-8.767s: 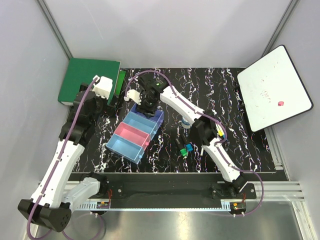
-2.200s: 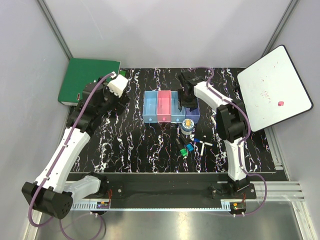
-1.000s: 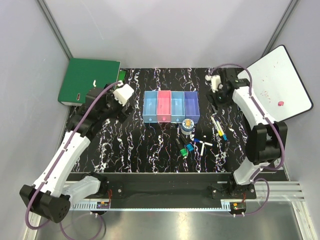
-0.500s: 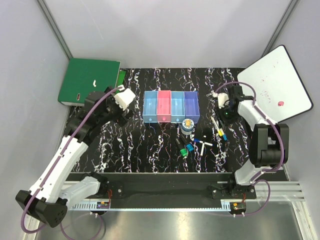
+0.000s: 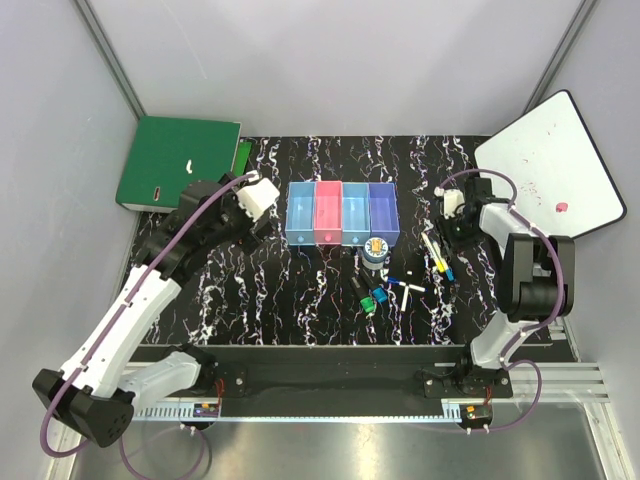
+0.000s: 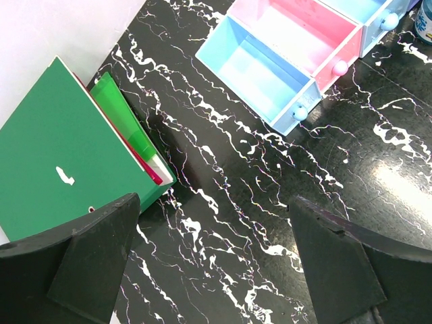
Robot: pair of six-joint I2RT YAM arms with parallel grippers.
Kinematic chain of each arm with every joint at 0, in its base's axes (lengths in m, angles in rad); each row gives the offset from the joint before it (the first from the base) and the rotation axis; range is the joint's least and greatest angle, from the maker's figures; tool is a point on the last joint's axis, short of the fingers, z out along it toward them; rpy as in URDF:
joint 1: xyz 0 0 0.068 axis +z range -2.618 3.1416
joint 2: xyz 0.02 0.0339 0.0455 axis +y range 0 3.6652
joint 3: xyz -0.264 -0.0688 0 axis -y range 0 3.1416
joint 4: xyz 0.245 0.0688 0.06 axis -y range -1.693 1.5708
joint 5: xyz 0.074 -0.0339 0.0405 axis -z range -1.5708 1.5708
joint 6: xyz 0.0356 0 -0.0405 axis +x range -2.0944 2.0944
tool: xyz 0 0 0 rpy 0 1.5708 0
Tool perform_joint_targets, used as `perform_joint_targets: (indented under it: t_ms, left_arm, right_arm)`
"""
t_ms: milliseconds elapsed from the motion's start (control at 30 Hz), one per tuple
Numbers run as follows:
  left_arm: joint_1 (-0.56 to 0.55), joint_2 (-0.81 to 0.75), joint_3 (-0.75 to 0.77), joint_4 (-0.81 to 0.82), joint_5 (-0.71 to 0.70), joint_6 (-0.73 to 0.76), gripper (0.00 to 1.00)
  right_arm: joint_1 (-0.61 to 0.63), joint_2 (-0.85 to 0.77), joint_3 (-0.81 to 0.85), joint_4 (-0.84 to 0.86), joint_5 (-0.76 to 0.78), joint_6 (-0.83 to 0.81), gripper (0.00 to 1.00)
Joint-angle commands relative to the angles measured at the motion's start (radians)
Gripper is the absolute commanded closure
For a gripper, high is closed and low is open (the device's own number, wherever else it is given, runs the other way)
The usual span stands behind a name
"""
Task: Sort the stationery into containers
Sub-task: Pick up the pen from the center of the board.
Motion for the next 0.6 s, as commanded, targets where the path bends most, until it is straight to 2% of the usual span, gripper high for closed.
perform_joint_targets:
  t_ms: [0, 300, 367, 467, 500, 533, 567]
  left_arm:
    - [-0.008, -0.002, 0.036, 0.018, -0.024, 0.002, 0.01]
    - [-0.011, 0.001, 0.019, 0.020, -0.023, 0.005, 0.01]
    - [-0.011, 0.001, 0.020, 0.020, -0.021, 0.005, 0.01]
    - [-0.012, 0.001, 0.022, 0.020, -0.018, 0.007, 0.01]
    - [-0.011, 0.002, 0.022, 0.018, -0.020, 0.010, 0.01]
    - [-0.011, 0.002, 0.022, 0.020, -0.021, 0.016, 0.01]
    - [-0.011, 0.004, 0.026, 0.020, -0.021, 0.021, 0.01]
  right_arm:
    - [0.005, 0.033, -0.009, 0.070, -0.022, 0.034, 0.55]
    - [0.005, 0.076, -0.024, 0.104, -0.010, 0.063, 0.56]
    - [0.006, 0.082, -0.029, 0.110, -0.002, 0.071, 0.59]
    - [0.008, 0.099, -0.038, 0.113, 0.004, 0.080, 0.70]
    - [0.009, 0.102, -0.047, 0.113, 0.010, 0.083, 0.78]
    - [0.011, 0.103, -0.053, 0.113, 0.013, 0.084, 0.90]
    - [0.019, 0.103, -0.059, 0.115, 0.019, 0.084, 0.95]
